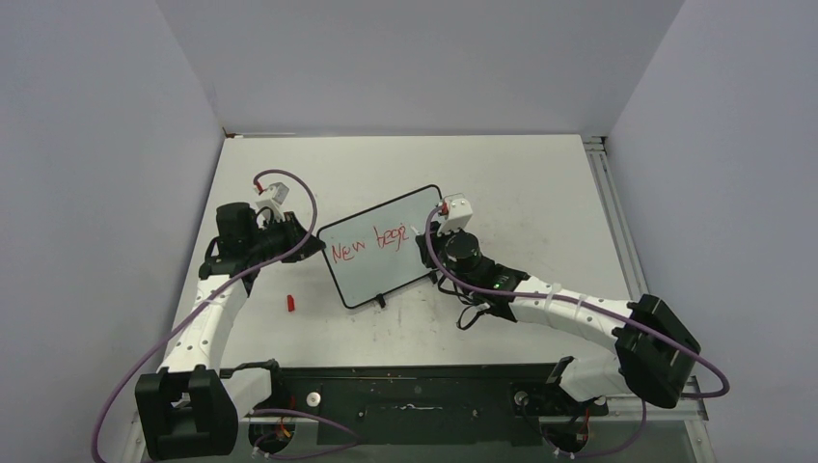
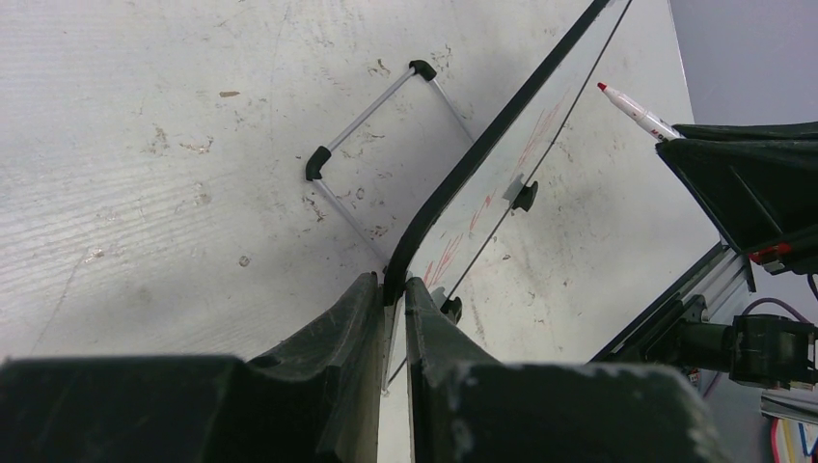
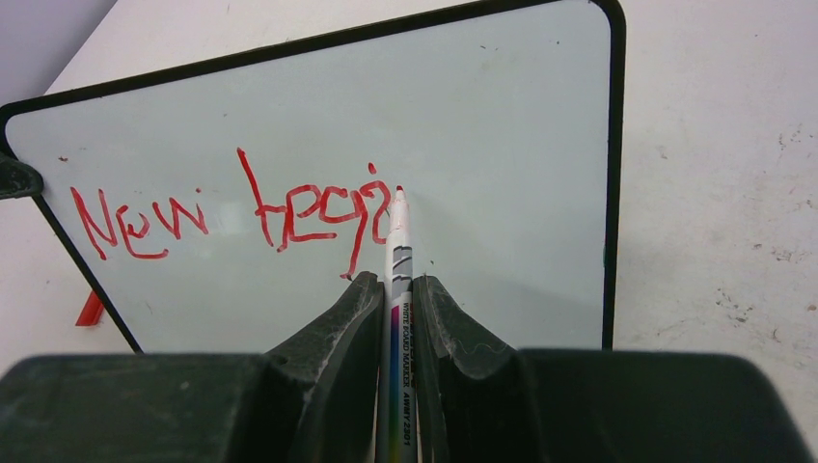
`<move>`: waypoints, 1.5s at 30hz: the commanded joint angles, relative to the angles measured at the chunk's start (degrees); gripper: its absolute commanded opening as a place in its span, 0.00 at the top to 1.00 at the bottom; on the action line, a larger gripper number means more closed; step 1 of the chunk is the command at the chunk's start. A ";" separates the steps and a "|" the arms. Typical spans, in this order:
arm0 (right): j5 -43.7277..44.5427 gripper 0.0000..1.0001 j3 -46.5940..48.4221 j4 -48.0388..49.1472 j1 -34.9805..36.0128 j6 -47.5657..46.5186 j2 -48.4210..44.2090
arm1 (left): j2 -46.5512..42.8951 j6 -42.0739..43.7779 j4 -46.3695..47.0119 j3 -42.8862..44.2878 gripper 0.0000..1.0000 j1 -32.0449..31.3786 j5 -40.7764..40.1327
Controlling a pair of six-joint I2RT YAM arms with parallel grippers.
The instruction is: Write a sentence on the whiteboard
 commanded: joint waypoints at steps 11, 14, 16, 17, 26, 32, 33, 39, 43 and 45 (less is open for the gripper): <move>1.01 0.95 1.01 3.49 -0.53 -0.25 2.43 | -1.42 1.70 1.21 0.54 0.96 -0.57 0.73; 0.86 0.95 1.28 3.65 -0.54 -0.35 2.90 | -1.49 1.75 1.20 0.54 0.97 -0.56 0.72; 0.69 0.95 1.37 3.77 -0.53 -0.39 3.09 | -1.44 1.81 1.22 0.54 0.97 -0.56 0.64; 0.65 0.95 1.36 3.97 -0.53 -0.48 3.11 | -1.45 1.79 1.20 0.54 0.97 -0.52 0.63; 0.61 0.95 1.82 4.35 -0.53 -0.79 3.61 | -1.47 1.79 1.11 0.54 0.98 -0.57 0.64; 0.76 0.95 1.73 4.78 -0.60 -0.74 3.67 | -1.53 1.88 1.03 0.45 0.99 -0.57 0.68; 0.74 0.95 1.73 4.90 -0.55 -0.73 3.65 | -1.57 1.88 1.02 0.45 0.99 -0.57 0.64; 0.89 0.95 2.26 4.96 -0.57 -0.92 3.66 | -1.53 1.88 0.98 0.45 0.99 -0.57 0.55; 1.08 0.95 2.19 4.84 -0.55 -0.94 3.59 | -1.60 1.84 0.94 0.45 0.99 -0.57 0.55; 1.12 0.95 1.89 4.75 -0.56 -0.81 3.55 | -1.60 1.79 0.98 0.45 0.99 -0.57 0.54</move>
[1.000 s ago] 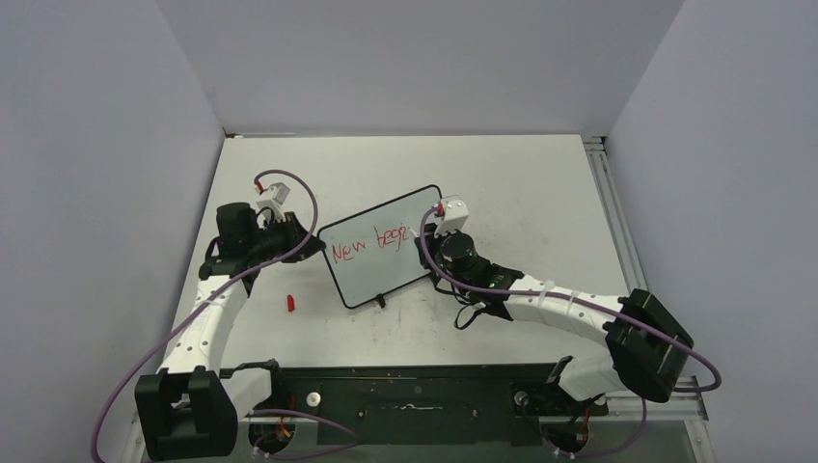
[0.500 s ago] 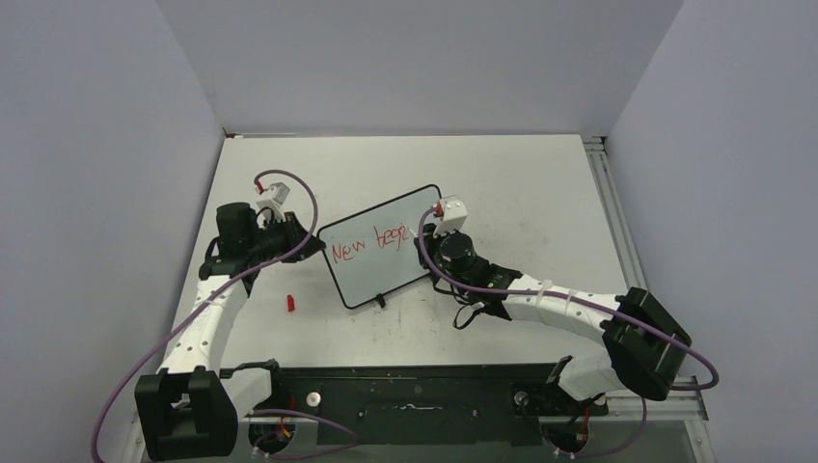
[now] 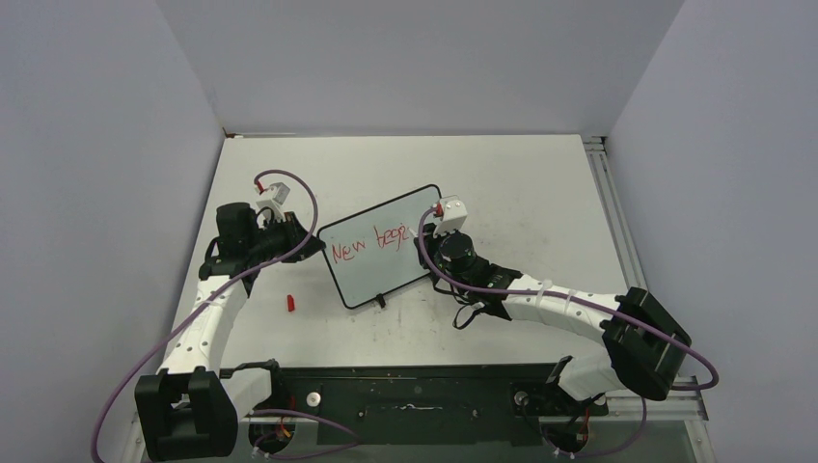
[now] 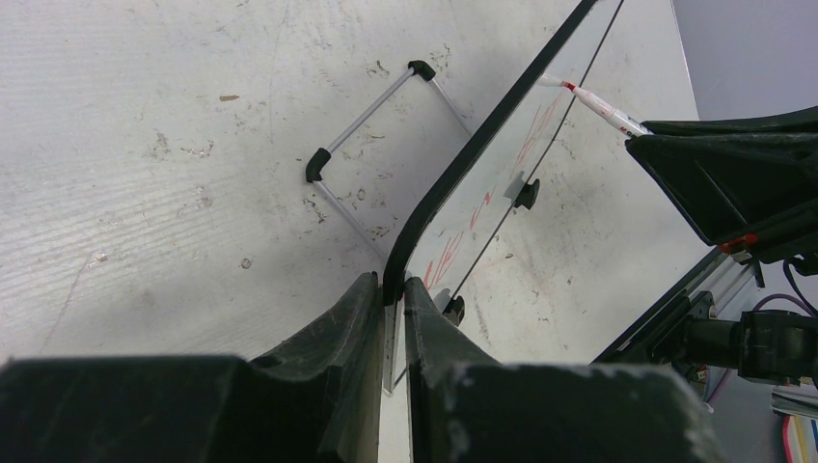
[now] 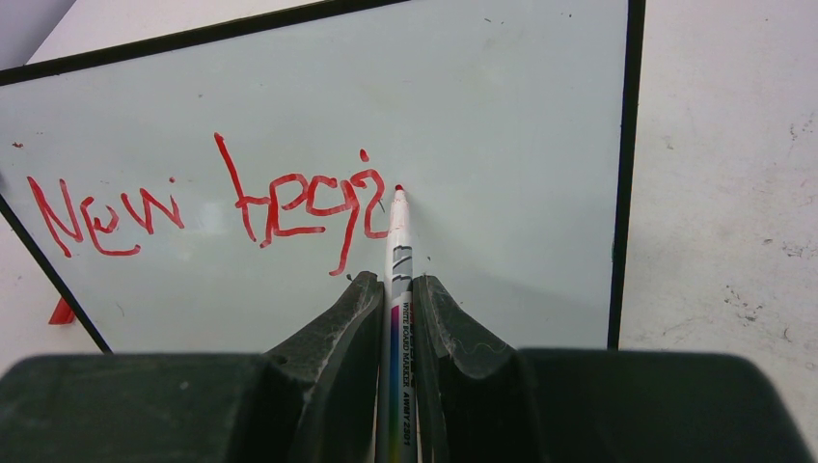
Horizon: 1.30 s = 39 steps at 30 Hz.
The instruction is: Write a sentence on the whiteboard
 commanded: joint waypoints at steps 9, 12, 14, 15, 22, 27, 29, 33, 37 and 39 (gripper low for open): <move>1.02 0.95 0.19 2.00 -0.54 0.73 0.23 | -1.38 0.76 0.90 0.42 0.99 -0.24 0.48; 1.04 0.95 -0.42 1.87 -0.42 1.10 0.13 | -1.42 0.76 0.89 0.39 0.99 -0.24 0.39; 0.97 0.95 -0.93 1.69 -0.34 1.48 0.08 | -1.51 0.76 0.89 0.39 1.00 -0.21 0.43; 0.95 0.95 -1.23 1.60 -0.34 1.70 0.02 | -1.51 0.76 0.89 0.34 1.00 -0.23 0.35; 1.06 0.95 -3.01 0.91 0.91 2.55 -0.47 | -1.46 0.76 0.89 0.39 1.00 -0.24 0.33; 1.73 0.95 -2.87 1.04 1.20 2.65 -0.41 | -1.47 0.76 0.94 0.34 1.00 -0.24 0.30; 2.06 0.95 -2.74 1.62 1.22 2.59 -0.57 | -1.51 0.76 0.91 0.35 1.00 -0.24 0.34; 2.55 0.95 -1.56 2.17 1.20 2.01 -0.57 | -1.57 0.76 0.89 0.39 1.00 -0.24 0.36; 3.32 0.95 -0.23 2.60 1.12 1.24 -0.33 | -1.43 0.76 0.97 0.39 1.00 -0.24 0.33; 3.48 0.95 0.17 2.86 1.04 0.95 -0.15 | -1.46 0.76 0.99 0.39 1.00 -0.24 0.39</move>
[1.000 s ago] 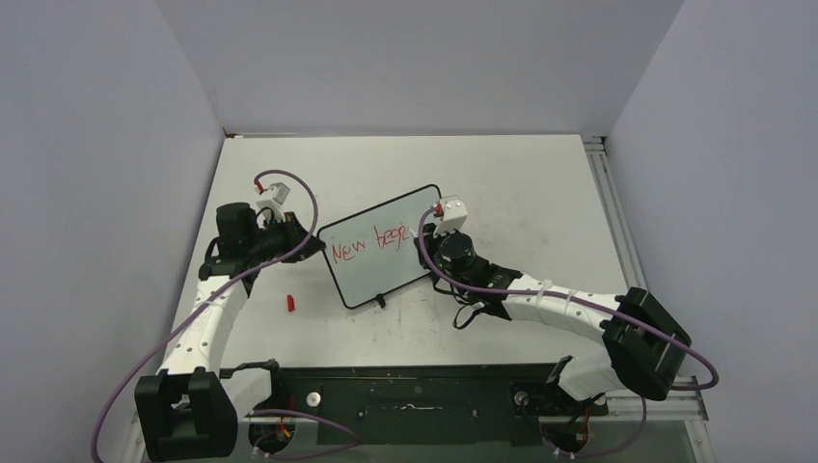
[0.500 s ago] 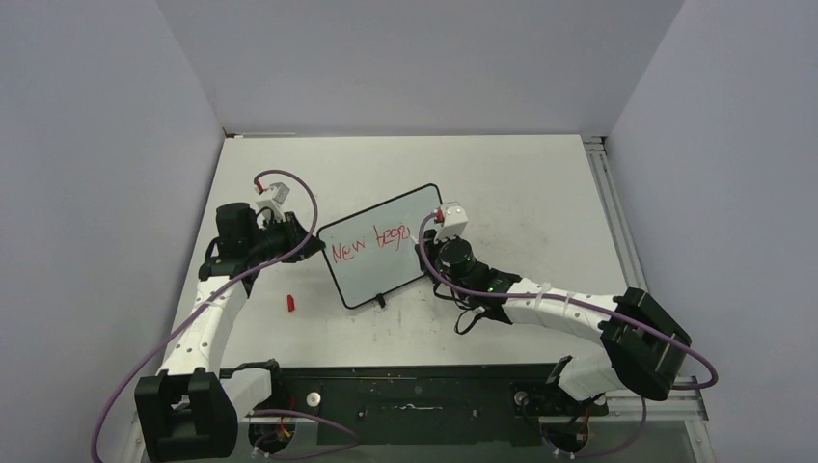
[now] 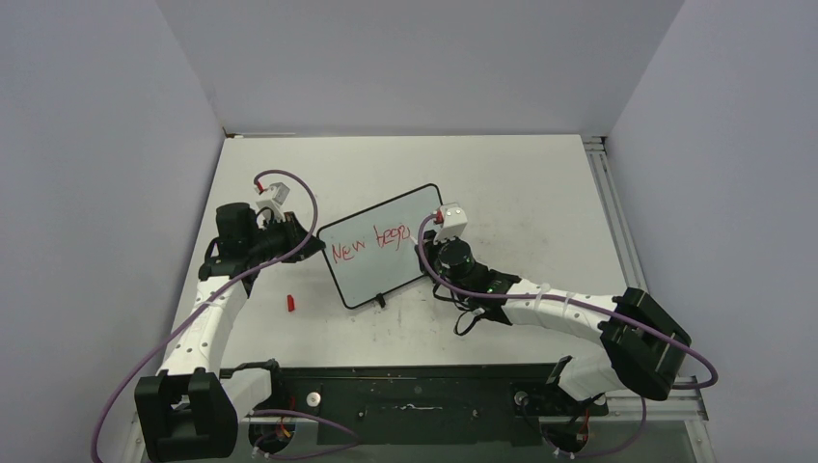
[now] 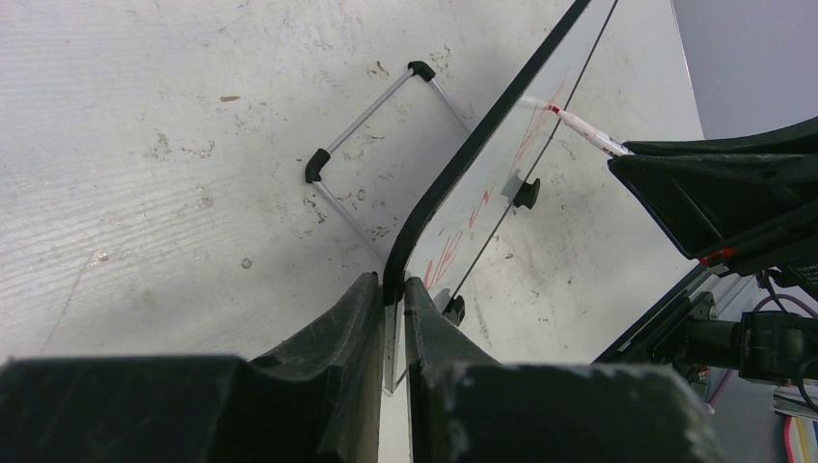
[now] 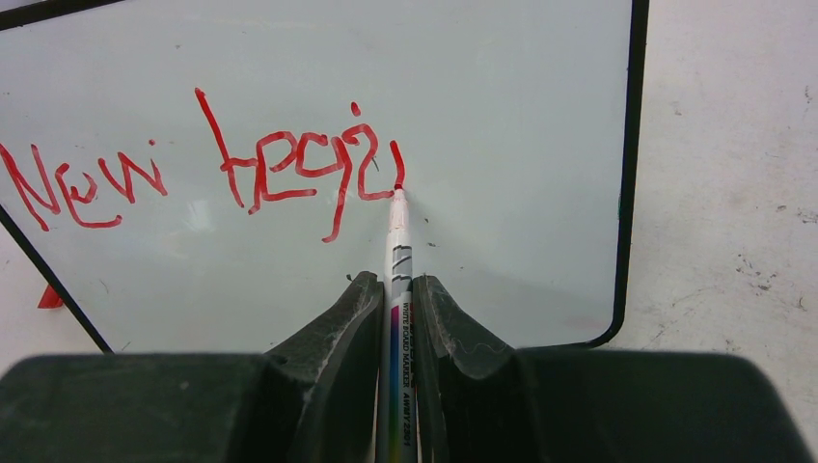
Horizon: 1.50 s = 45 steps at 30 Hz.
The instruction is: Write a sentence on the whiteboard
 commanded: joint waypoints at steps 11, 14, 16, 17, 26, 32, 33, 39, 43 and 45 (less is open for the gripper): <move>2.66 0.95 3.80 3.08 -0.63 -1.74 0.13 | -1.05 0.76 1.15 0.43 1.00 -0.24 0.52; 2.57 0.95 3.98 3.35 -0.94 -1.97 0.27 | -0.98 0.76 1.18 0.48 1.00 -0.24 0.57; 2.46 0.95 4.19 3.48 -1.17 -2.11 0.50 | -0.99 0.76 1.18 0.48 1.00 -0.24 0.52; 2.41 0.95 4.35 3.64 -1.22 -2.17 0.66 | -0.97 0.76 1.18 0.48 1.00 -0.24 0.52; 2.13 0.95 5.40 4.15 -1.64 -2.48 1.91 | -0.96 0.76 1.11 0.46 1.00 -0.24 0.58; 3.65 0.95 4.77 3.47 -1.90 -1.72 1.52 | -0.97 0.81 1.09 0.45 1.00 -0.24 0.52; 3.79 0.95 4.59 3.40 -1.94 -1.65 1.32 | -0.96 0.79 1.09 0.47 1.00 -0.24 0.54; 4.54 0.95 3.51 2.63 -2.35 -0.87 0.46 | -1.09 0.81 1.09 0.47 1.00 -0.24 0.43; 4.26 0.95 3.03 2.27 -2.37 -0.59 0.24 | -1.07 0.78 1.09 0.48 1.00 -0.24 0.43; 3.90 0.95 2.85 1.97 -2.46 -0.41 0.30 | -1.13 0.77 1.13 0.39 1.00 -0.24 0.48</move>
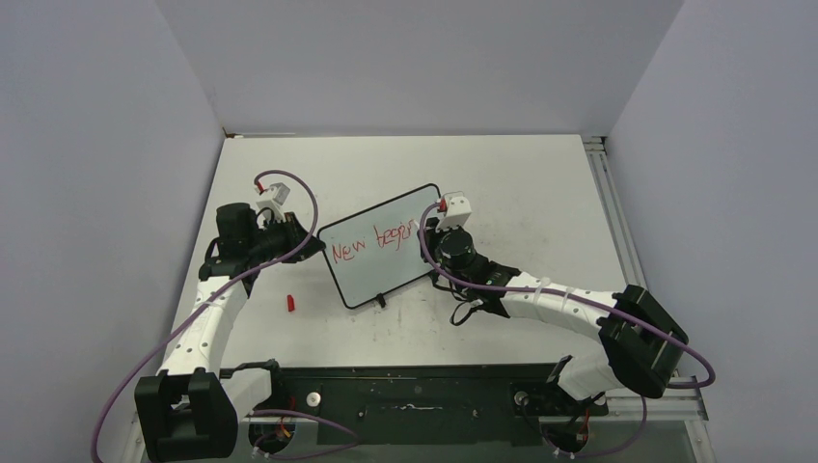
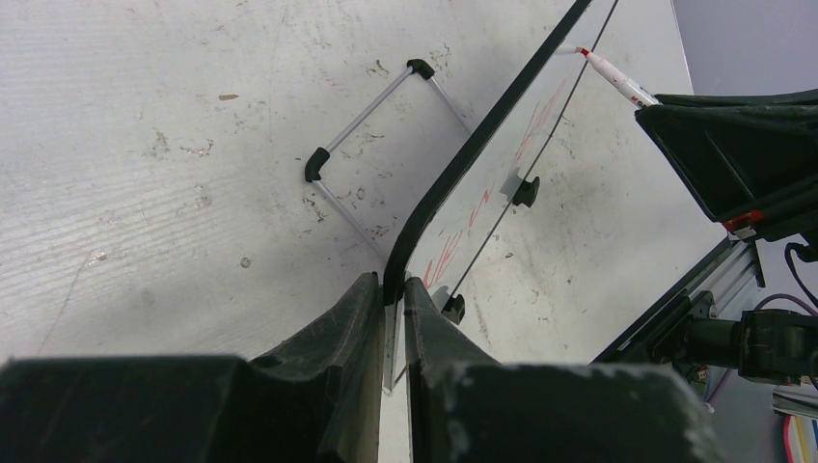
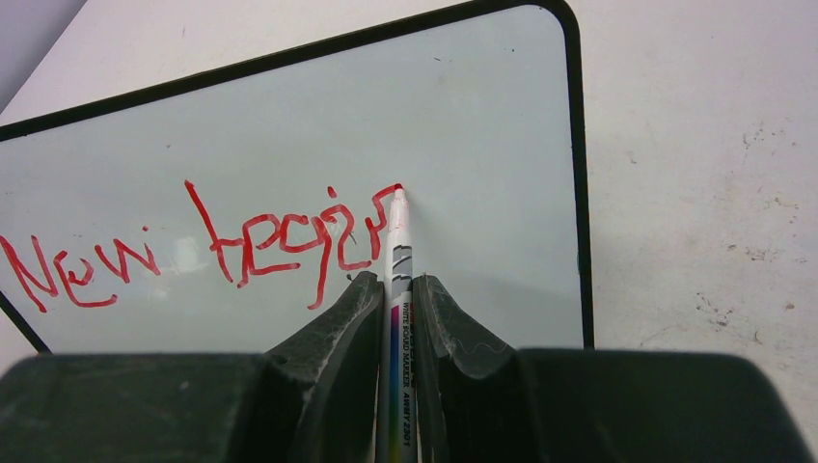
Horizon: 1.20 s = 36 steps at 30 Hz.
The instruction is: Write a sentence on the whiteboard
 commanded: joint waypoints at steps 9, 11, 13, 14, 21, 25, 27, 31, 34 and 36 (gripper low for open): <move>0.43 0.95 -2.85 0.06 -0.54 2.34 -1.66 | -1.31 0.74 1.02 0.47 1.00 -0.19 0.46; 0.42 0.95 -3.38 -0.10 -0.57 2.43 -1.97 | -1.33 0.74 1.04 0.49 1.00 -0.19 0.46; 0.28 0.95 -3.78 -0.16 -0.57 2.56 -2.20 | -1.31 0.74 0.97 0.49 1.00 -0.19 0.43; 0.23 0.95 -3.90 -0.16 -0.54 2.56 -2.32 | -1.33 0.74 1.02 0.50 1.00 -0.19 0.49; -0.20 0.95 -5.23 0.02 -0.14 3.38 -2.85 | -1.57 0.74 0.95 0.34 1.00 -0.19 0.31; -0.03 0.95 -5.88 -0.10 -0.10 3.66 -3.16 | -1.53 0.74 0.94 0.40 1.00 -0.19 0.17; 0.06 0.95 -5.64 -0.33 -0.10 3.47 -3.32 | -1.41 0.79 0.95 0.41 1.00 -0.19 0.18; 0.06 0.95 -4.85 -0.53 -0.05 2.90 -4.18 | -1.54 0.74 0.93 0.41 1.00 -0.19 0.13; -0.11 0.95 -4.04 -1.03 -0.07 2.53 -4.96 | -1.51 0.78 0.85 0.41 1.00 -0.19 -0.03; -0.23 0.95 -3.47 -1.68 -0.01 2.27 -5.71 | -1.54 0.83 0.85 0.49 1.00 -0.19 -0.07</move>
